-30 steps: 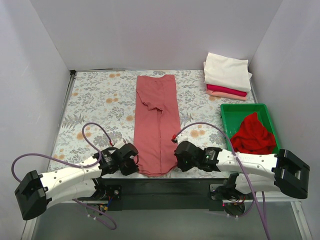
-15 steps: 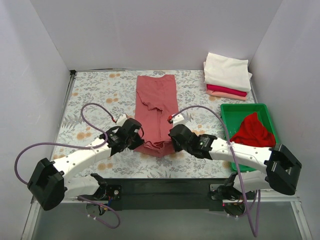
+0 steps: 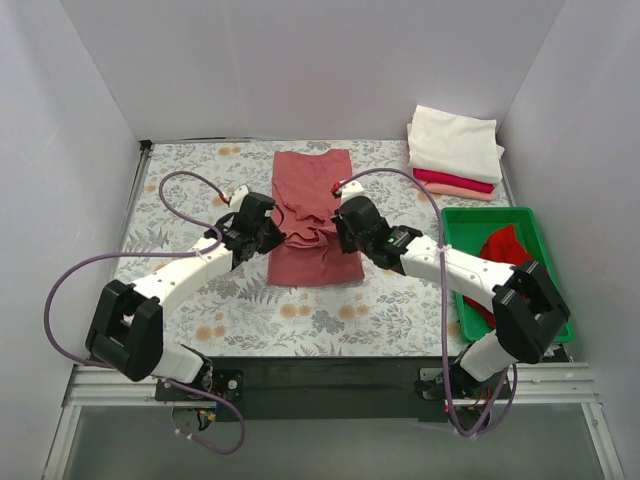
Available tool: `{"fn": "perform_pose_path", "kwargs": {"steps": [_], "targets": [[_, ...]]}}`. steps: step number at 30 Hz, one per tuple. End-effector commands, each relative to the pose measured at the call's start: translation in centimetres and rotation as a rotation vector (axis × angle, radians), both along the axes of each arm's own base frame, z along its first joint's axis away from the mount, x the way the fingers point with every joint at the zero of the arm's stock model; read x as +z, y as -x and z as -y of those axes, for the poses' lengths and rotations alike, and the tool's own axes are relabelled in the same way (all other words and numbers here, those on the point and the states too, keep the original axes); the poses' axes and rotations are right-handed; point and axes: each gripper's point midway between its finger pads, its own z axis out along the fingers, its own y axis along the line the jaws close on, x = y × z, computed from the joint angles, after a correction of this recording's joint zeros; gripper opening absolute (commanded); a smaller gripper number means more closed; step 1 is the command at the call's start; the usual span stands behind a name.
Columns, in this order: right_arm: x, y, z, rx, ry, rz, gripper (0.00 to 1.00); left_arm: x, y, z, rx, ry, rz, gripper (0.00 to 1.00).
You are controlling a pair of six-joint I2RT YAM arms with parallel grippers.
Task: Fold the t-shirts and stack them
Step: Fold the tshirt
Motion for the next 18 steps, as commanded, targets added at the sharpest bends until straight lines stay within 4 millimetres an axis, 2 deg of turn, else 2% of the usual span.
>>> {"fn": "perform_pose_path", "kwargs": {"steps": [1, 5, 6, 9, 15, 18], "targets": [[2.7, -2.9, -1.3, 0.025, -0.036, 0.076, 0.01, 2.7, -3.2, -0.6, 0.018, 0.001, 0.093, 0.0], [2.1, -4.6, -1.1, 0.006, -0.027, 0.065, 0.01, 3.3, -5.5, -0.8, 0.017, 0.013, 0.115, 0.0], [2.5, -5.2, -1.0, -0.002, -0.032, 0.072, 0.01, 2.7, -6.1, -1.0, 0.018, 0.003, 0.106, 0.0], [1.8, -6.1, -0.6, -0.018, -0.019, 0.063, 0.01, 2.0, -7.4, -1.3, 0.019, 0.001, 0.085, 0.0], [1.0, -8.2, 0.3, -0.051, -0.008, 0.052, 0.01, 1.0, -9.1, -2.0, 0.027, 0.001, 0.061, 0.0], [0.8, -8.9, 0.1, -0.032, -0.009, 0.045, 0.01, 0.4, -9.7, -2.5, 0.036, 0.002, 0.047, 0.0]]}}
